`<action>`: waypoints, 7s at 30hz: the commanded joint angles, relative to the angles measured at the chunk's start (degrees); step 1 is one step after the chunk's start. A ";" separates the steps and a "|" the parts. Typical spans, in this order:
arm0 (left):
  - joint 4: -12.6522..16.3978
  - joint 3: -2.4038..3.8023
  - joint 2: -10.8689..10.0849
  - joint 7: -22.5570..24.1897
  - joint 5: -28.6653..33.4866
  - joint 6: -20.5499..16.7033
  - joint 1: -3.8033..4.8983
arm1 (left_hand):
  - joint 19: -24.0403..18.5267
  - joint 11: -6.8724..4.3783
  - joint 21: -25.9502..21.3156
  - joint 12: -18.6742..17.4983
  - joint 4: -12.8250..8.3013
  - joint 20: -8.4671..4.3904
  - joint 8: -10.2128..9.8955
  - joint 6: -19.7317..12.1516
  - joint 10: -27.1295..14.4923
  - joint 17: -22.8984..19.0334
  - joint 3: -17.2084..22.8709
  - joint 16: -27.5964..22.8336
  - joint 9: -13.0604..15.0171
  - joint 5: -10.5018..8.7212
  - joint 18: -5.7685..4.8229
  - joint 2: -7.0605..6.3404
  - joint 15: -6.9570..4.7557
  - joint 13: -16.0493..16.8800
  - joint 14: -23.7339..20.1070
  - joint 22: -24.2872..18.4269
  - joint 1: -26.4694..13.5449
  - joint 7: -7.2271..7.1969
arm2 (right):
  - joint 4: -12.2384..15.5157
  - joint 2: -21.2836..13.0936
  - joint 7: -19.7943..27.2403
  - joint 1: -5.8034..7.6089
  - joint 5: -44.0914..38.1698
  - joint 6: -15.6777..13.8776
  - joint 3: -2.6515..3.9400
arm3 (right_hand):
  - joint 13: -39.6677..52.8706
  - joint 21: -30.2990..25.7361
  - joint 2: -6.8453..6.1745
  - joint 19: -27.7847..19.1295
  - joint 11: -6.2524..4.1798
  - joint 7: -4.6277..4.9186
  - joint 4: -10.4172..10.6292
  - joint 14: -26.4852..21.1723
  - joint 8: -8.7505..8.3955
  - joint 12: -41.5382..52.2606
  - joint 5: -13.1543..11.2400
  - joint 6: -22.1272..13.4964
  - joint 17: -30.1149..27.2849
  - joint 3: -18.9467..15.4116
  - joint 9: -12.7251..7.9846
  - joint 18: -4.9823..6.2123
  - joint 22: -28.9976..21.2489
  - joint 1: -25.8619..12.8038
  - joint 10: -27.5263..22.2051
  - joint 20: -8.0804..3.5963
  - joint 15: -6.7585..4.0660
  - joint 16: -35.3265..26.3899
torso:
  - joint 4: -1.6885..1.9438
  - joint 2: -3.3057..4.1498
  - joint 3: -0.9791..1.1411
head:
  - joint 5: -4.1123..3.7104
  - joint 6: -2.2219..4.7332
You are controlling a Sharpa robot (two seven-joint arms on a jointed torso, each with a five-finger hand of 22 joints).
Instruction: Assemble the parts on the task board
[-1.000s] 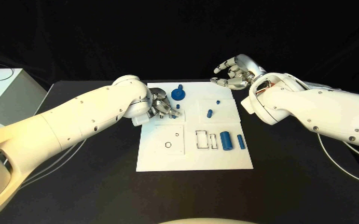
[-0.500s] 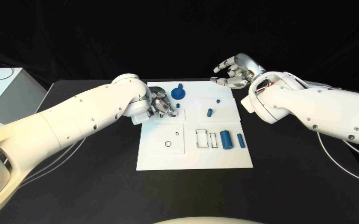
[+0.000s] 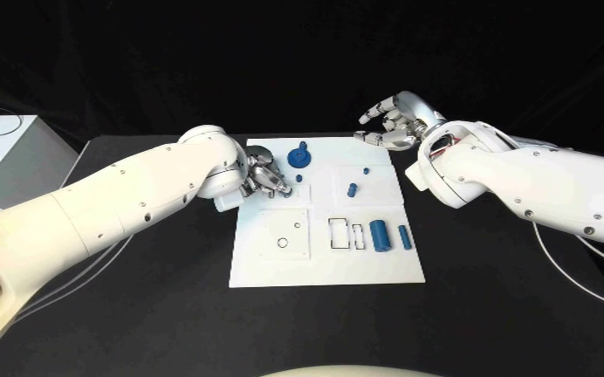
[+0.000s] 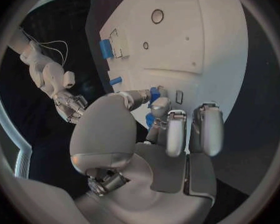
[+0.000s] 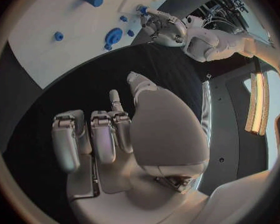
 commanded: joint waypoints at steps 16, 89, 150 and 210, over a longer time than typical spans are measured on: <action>0.24 0.06 -0.19 -0.35 0.35 -1.11 0.07 | 1.56 -1.63 0.67 1.96 -9.26 -1.34 6.00 4.20 4.53 15.09 10.46 0.62 13.94 3.97 -0.75 -0.06 -1.86 1.97 6.06 3.14 -7.33 -2.18 | -0.08 0.09 -0.78 -0.16 -4.39 1.72 0.00 | 12.68 0.13 0.09 6.01 0.13 -0.10 0.12 6.07 0.32 -0.31 0.36 0.06 15.09 -0.56 0.09 -0.82 15.09 -0.78 3.49 0.44 0.22 0.24 | 0.01 0.06 0.03 | 0.40 0.20; -0.55 -1.48 2.23 -1.35 -9.17 2.30 0.06 | 2.79 -2.61 1.39 3.21 -9.95 -2.09 6.84 6.83 6.90 15.09 10.35 0.62 13.29 6.20 -1.16 0.69 -2.63 3.72 6.06 4.92 -10.10 -3.32 | 0.08 -0.10 -1.10 -0.17 -4.45 2.05 0.00 | 12.72 0.13 0.07 6.01 0.11 -0.12 0.08 6.07 0.34 -0.28 0.59 0.09 15.09 -0.61 0.11 -0.82 15.09 -0.82 3.54 0.43 0.21 0.24 | 0.05 0.20 -0.10 | 0.49 -0.90; -1.01 -1.62 3.07 -1.31 -10.22 4.53 0.06 | 3.09 -3.27 1.41 4.66 -8.90 -2.29 5.92 10.53 9.45 15.09 4.35 0.62 7.47 5.01 -1.26 5.30 -2.95 6.95 6.06 5.38 -13.00 -4.30 | 0.28 -0.25 -0.94 -0.18 -4.45 1.89 0.00 | 12.70 0.13 0.20 6.01 0.07 -0.15 0.08 6.07 0.38 -0.29 1.47 0.07 15.09 -0.68 0.14 -0.82 15.09 -1.04 3.53 0.40 0.17 0.24 | 0.06 0.16 -0.06 | 0.20 -1.56; -1.78 -1.60 3.48 -1.20 -11.54 3.83 0.05 | 3.21 -3.44 1.24 4.17 -3.18 -2.47 6.50 12.36 10.59 15.09 -6.13 0.62 2.60 3.54 -1.29 3.57 -3.08 8.28 6.06 5.59 -19.27 -4.58 | 0.24 -0.31 -0.81 -0.18 -4.46 1.82 0.00 | 12.66 0.13 0.16 6.01 0.06 -0.16 0.07 6.07 0.39 -0.33 1.86 0.04 15.07 -0.71 0.15 -0.82 15.09 -1.14 3.49 0.38 0.15 0.24 | 0.06 0.16 -0.05 | -0.19 -1.65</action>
